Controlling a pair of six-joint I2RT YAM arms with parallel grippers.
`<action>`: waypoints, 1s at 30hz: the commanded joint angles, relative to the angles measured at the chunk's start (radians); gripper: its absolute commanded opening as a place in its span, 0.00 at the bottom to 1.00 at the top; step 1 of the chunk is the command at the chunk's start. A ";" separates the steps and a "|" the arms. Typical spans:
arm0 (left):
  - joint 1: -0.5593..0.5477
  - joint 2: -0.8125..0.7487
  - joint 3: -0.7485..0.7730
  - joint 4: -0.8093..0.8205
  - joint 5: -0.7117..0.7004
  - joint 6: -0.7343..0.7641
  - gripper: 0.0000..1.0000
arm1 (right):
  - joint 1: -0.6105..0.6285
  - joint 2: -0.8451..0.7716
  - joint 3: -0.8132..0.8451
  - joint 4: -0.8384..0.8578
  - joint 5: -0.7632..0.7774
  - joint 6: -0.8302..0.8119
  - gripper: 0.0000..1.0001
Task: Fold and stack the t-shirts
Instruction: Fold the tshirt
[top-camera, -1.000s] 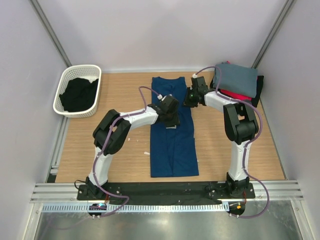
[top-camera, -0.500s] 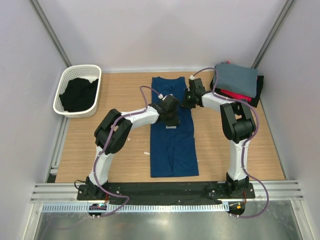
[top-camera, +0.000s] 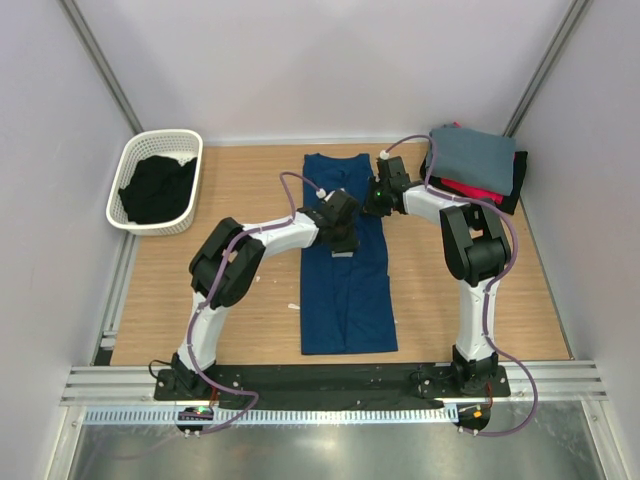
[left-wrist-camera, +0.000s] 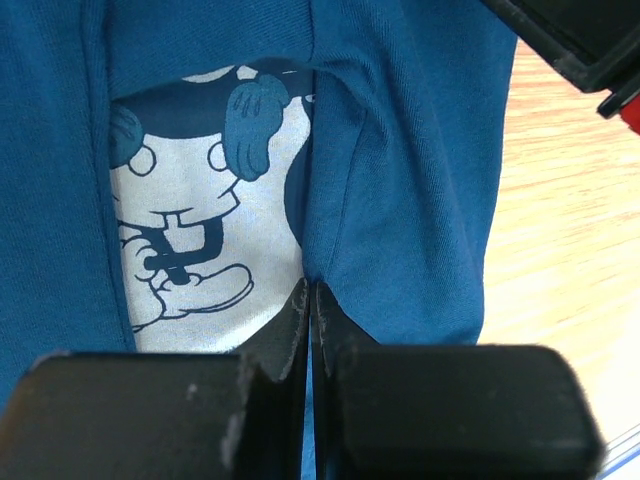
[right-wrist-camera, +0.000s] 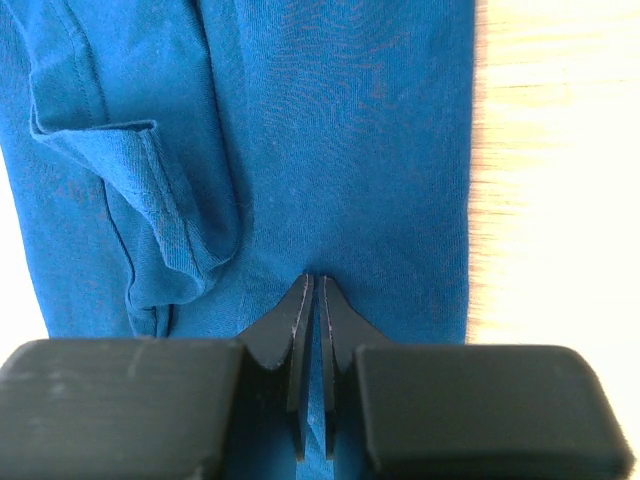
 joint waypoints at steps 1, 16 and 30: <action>0.003 -0.065 -0.028 0.013 -0.041 -0.019 0.00 | 0.000 0.030 0.006 0.011 0.049 -0.010 0.12; 0.003 -0.168 -0.180 0.080 -0.037 -0.097 0.00 | 0.000 0.054 0.017 -0.009 0.055 -0.016 0.12; 0.003 -0.404 -0.258 0.059 0.060 -0.008 0.69 | -0.001 -0.198 0.029 -0.145 -0.047 -0.076 0.65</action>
